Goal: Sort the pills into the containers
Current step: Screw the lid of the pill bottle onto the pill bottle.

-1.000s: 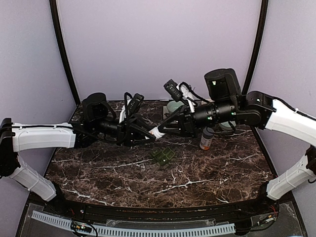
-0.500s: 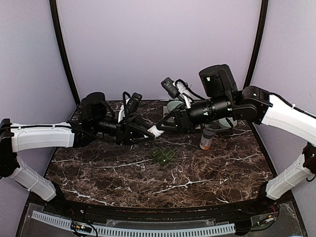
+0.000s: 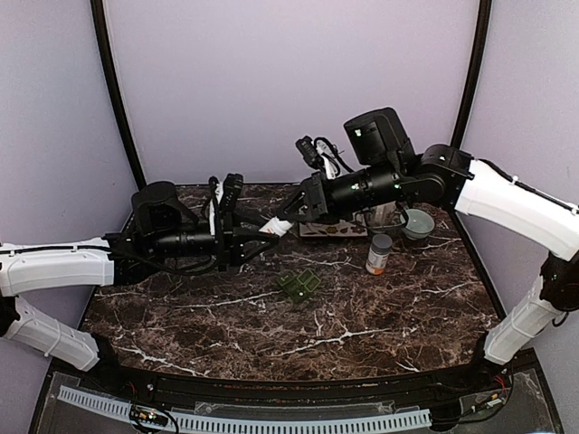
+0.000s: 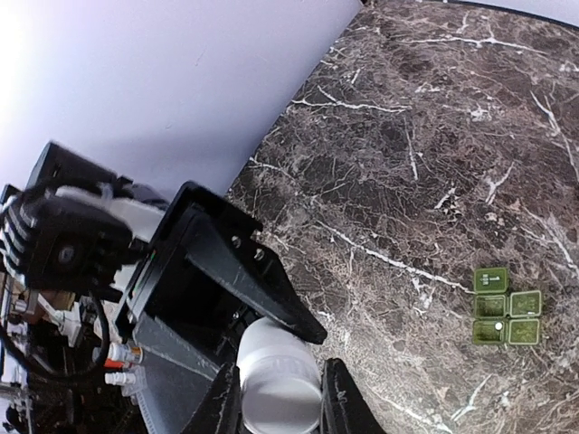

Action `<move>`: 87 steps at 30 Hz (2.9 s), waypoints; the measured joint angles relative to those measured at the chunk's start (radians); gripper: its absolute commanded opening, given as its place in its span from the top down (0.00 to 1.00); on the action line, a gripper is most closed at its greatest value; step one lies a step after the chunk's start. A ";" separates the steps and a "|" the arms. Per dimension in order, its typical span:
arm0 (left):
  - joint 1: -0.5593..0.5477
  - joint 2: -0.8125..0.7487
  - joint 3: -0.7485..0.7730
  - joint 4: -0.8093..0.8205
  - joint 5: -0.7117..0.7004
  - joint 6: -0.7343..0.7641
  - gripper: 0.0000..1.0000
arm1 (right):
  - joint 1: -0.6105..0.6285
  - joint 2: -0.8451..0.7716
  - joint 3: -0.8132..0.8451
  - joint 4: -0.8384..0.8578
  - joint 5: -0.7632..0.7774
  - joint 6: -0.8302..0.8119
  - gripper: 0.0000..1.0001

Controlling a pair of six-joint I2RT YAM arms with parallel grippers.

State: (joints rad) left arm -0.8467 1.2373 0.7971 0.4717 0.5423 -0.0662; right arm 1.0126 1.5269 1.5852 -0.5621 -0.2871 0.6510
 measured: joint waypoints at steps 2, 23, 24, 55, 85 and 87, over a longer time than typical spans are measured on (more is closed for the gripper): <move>-0.040 -0.006 -0.004 -0.009 -0.107 0.061 1.00 | -0.012 0.011 0.011 -0.010 0.005 0.051 1.00; -0.156 -0.002 -0.038 0.117 -0.431 0.269 1.00 | -0.027 0.003 0.049 -0.016 0.122 0.081 0.45; -0.154 -0.002 -0.037 0.118 -0.432 0.267 1.00 | -0.031 -0.023 0.037 -0.013 0.128 0.069 0.44; 0.002 0.124 0.169 -0.021 0.143 -0.011 1.00 | -0.029 -0.151 -0.100 -0.035 0.018 -0.211 0.42; 0.004 0.158 0.186 -0.069 0.245 -0.036 1.00 | -0.011 -0.144 -0.086 -0.031 0.006 -0.227 0.48; 0.005 0.158 0.186 -0.069 0.246 -0.037 1.00 | -0.011 -0.144 -0.087 -0.032 0.006 -0.227 0.47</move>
State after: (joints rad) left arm -0.8421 1.3952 0.9829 0.4030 0.7879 -0.1036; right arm 1.0012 1.3830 1.4986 -0.5941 -0.2806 0.4236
